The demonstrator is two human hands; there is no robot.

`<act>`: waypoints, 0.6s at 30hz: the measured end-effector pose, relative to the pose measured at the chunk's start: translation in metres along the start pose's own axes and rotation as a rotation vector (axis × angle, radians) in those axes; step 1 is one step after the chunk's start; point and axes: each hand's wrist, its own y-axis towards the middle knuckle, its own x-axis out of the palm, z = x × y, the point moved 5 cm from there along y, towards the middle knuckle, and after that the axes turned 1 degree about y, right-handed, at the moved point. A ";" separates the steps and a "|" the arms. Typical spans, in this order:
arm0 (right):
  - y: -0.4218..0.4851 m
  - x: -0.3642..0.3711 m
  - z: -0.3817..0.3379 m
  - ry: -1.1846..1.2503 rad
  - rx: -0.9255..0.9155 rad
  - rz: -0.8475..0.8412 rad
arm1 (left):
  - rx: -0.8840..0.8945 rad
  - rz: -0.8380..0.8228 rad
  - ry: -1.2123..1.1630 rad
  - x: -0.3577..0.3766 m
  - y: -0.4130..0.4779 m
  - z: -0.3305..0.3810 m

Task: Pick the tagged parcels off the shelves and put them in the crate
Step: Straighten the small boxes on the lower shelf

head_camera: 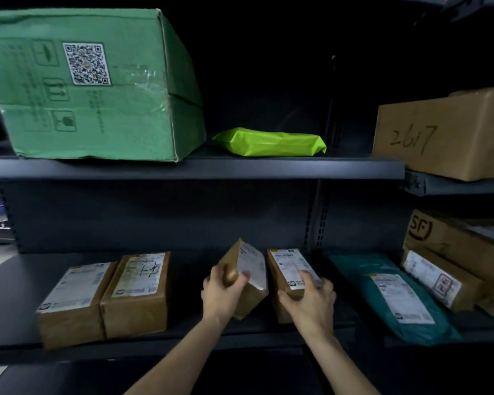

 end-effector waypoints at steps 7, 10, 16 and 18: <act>-0.010 0.019 -0.012 0.095 -0.046 0.027 | -0.104 -0.055 -0.324 -0.011 -0.012 -0.029; -0.010 0.027 -0.018 0.075 -0.057 0.031 | -0.087 -0.064 -0.314 -0.014 -0.008 -0.027; -0.004 0.037 -0.021 -0.009 -0.072 0.043 | -0.075 -0.037 -0.263 -0.015 -0.001 -0.025; 0.000 0.039 -0.023 -0.036 -0.068 0.038 | -0.071 -0.019 -0.218 -0.016 0.001 -0.026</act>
